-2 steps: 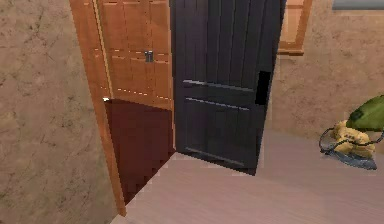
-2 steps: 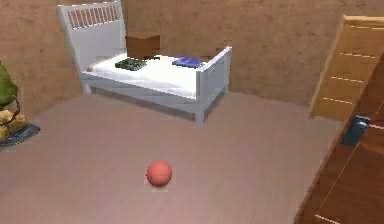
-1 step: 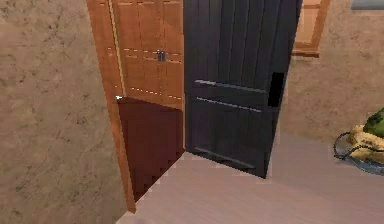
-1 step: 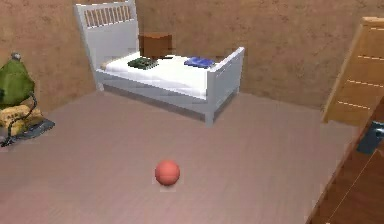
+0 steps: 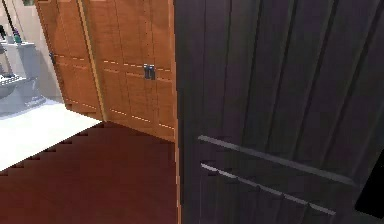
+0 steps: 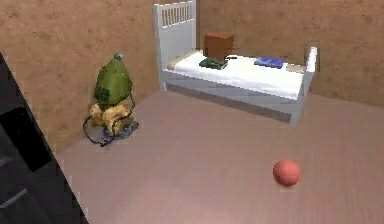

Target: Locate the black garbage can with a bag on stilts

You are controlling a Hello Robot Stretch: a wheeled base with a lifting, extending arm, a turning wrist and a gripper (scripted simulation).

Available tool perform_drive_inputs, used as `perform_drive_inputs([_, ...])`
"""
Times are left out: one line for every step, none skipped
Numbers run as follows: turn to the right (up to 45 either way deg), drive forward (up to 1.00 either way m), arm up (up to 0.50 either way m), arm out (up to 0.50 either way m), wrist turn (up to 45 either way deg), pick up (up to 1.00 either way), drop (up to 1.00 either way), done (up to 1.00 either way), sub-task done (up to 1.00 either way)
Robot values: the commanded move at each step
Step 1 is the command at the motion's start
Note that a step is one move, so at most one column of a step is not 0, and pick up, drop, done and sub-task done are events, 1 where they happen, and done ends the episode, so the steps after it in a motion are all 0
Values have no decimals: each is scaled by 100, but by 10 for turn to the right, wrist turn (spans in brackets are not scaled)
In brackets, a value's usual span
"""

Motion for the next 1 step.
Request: perform_drive_inputs([-30, 0, 0, 0, 0, 0, 0, 0, 0])
